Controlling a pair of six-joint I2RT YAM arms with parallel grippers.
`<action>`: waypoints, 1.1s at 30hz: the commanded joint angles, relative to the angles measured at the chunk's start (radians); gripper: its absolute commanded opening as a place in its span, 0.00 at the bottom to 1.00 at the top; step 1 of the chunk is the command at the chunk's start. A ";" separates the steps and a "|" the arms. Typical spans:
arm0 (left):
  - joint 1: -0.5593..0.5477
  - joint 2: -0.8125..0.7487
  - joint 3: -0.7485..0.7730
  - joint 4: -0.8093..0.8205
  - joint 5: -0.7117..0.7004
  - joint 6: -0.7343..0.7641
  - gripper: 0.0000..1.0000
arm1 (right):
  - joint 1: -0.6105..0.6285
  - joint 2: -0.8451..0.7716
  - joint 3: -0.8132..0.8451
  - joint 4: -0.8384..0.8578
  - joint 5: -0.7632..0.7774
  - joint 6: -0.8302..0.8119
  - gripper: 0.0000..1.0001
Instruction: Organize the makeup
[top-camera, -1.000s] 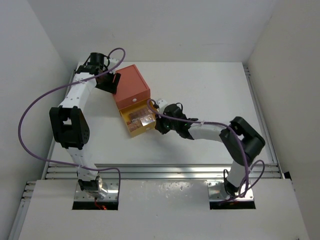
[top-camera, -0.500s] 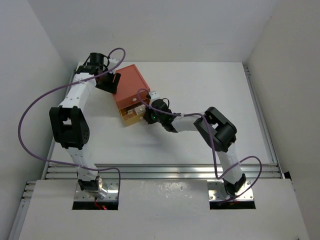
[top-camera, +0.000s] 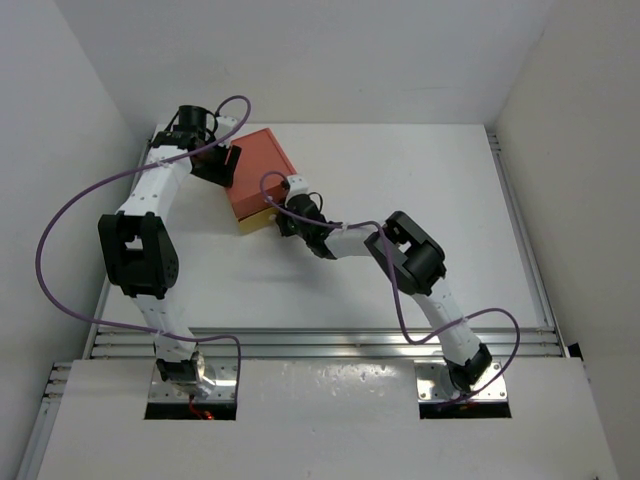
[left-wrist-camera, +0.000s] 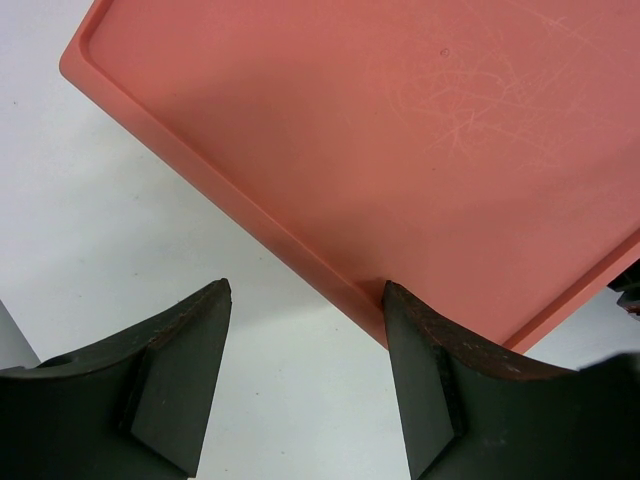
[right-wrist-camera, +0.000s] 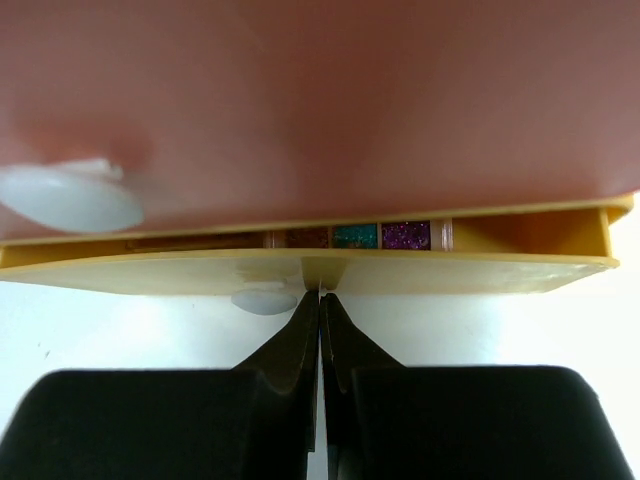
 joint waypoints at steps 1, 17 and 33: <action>0.010 0.006 -0.028 -0.025 0.004 0.018 0.68 | 0.006 0.005 0.066 0.104 0.061 -0.024 0.00; 0.010 -0.003 -0.037 -0.025 -0.014 0.018 0.68 | 0.004 -0.152 -0.215 0.266 0.098 -0.029 0.00; 0.039 -0.037 0.185 -0.035 0.021 -0.080 0.68 | -0.357 -0.935 -0.600 -0.672 0.119 -0.279 1.00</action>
